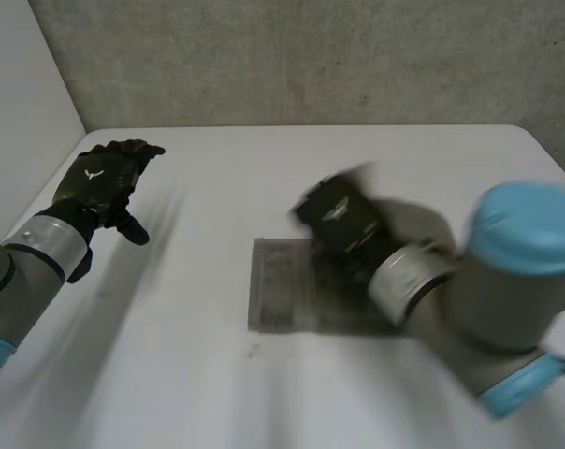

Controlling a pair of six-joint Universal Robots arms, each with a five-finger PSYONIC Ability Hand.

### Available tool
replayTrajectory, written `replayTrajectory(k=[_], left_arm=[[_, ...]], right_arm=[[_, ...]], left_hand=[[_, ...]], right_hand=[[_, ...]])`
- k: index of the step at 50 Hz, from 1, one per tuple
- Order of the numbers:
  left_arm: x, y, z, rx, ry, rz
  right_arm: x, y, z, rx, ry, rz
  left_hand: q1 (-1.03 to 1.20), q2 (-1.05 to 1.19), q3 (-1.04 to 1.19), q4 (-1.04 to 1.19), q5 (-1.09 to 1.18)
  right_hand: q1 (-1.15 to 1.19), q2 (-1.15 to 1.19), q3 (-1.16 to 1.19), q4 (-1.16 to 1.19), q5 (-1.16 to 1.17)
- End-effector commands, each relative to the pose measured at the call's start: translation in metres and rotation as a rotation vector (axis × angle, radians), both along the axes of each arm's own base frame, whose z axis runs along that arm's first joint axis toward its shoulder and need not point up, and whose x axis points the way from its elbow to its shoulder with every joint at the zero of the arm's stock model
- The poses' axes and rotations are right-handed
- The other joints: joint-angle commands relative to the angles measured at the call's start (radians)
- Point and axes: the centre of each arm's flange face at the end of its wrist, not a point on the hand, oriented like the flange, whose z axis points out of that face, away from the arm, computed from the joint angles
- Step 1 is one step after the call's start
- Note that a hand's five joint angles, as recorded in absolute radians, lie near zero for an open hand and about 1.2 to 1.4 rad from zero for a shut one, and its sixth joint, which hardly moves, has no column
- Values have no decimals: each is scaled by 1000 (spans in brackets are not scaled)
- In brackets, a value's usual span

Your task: Fold the towel.

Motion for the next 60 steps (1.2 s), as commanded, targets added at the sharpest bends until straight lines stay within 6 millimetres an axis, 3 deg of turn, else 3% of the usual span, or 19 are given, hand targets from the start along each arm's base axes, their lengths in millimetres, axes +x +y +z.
replayTrajectory(k=[1, 3, 4, 5, 6, 8, 10, 12, 18, 20, 27, 33, 34, 39, 45, 48, 54, 58, 60], left_arm=[[0, 1, -1, 5, -1, -2], [-1, 2, -4, 12, -2, -3], [-1, 2, -4, 12, -2, -3], [-1, 2, -5, 15, -2, -5], [-1, 2, -6, 18, -3, -6], [-2, 3, -7, 21, -3, -8], [-4, 4, -7, 22, -3, -15], [-9, 8, -7, 22, -6, -31], [-15, 12, -8, 22, -7, -49], [-18, 14, -8, 18, -6, -60], [-20, 16, -9, 21, -8, -66], [-20, 16, -10, 25, -9, -68], [-20, 16, -10, 25, -9, -68], [-20, 17, -11, 27, -10, -69], [-22, 19, -9, 24, -9, -76], [-23, 19, -6, 15, -7, -77], [-22, 20, 3, -6, -1, -74], [-22, 21, 12, -28, 10, -74], [-25, 23, 19, -43, 27, -71]], right_arm=[[35, 43, -65, 118, 115, 140], [38, 45, -75, 134, 134, 143], [37, 44, -73, 132, 130, 137], [37, 44, -73, 132, 130, 137], [37, 42, -68, 128, 118, 128], [35, 41, -58, 116, 100, 116], [30, 36, -42, 94, 67, 84], [6, 11, -18, 92, 2, -32], [-39, -18, -6, 154, -83, -194], [-69, -29, -11, 204, -91, -285], [-122, -37, -46, 352, -56, -390], [-146, -41, -64, 420, -46, -386], [-147, -41, -64, 420, -45, -386], [-147, -48, -67, 379, -2, -377], [-149, -62, -56, 313, -6, -425], [-137, -63, -40, 250, -16, -414], [-61, -25, -5, 143, -64, -187], [-28, -4, -10, 142, -52, -90], [8, 23, -20, 160, -36, 27]], left_hand=[[-5, 9, 8, 6, -29], [-5, 9, 8, 6, -29], [-5, 9, 8, 6, -29], [-5, 9, 8, 6, -29], [-5, 9, 8, 6, -29], [-5, 9, 8, 6, -29], [-5, 9, 8, 6, -29], [-5, 9, 8, 6, -29], [-5, 9, 8, 6, -29], [-5, 9, 8, 6, -29], [-5, 9, 8, 6, -29], [-5, 9, 8, 6, -29], [-5, 9, 8, 6, -29], [-5, 9, 8, 6, -29], [-5, 9, 8, 6, -29], [-5, 9, 8, 6, -29], [-5, 9, 8, 6, -29], [-5, 9, 8, 6, -29], [-4, 10, 8, 7, -28]], right_hand=[[445, 216, 206, 202, 243], [445, 216, 206, 202, 243], [-132, -361, -372, -376, -335], [-138, -367, -377, -381, -341], [-693, -922, -933, -937, -896], [-776, -1006, -1016, -1020, -979], [-776, -1006, -1016, -1020, -979], [-776, -1006, -1016, -1020, -979], [-776, -1006, -1016, -1020, -979], [-776, -1006, -1016, -1020, -979], [-776, -1006, -1016, -1020, -979], [-239, -469, -479, -483, -442], [-238, -467, -477, -481, -441], [444, 215, 204, 200, 241], [445, 216, 206, 202, 243], [445, 216, 206, 202, 243], [445, 216, 206, 202, 243], [445, 216, 206, 202, 243], [445, 216, 206, 202, 243]])
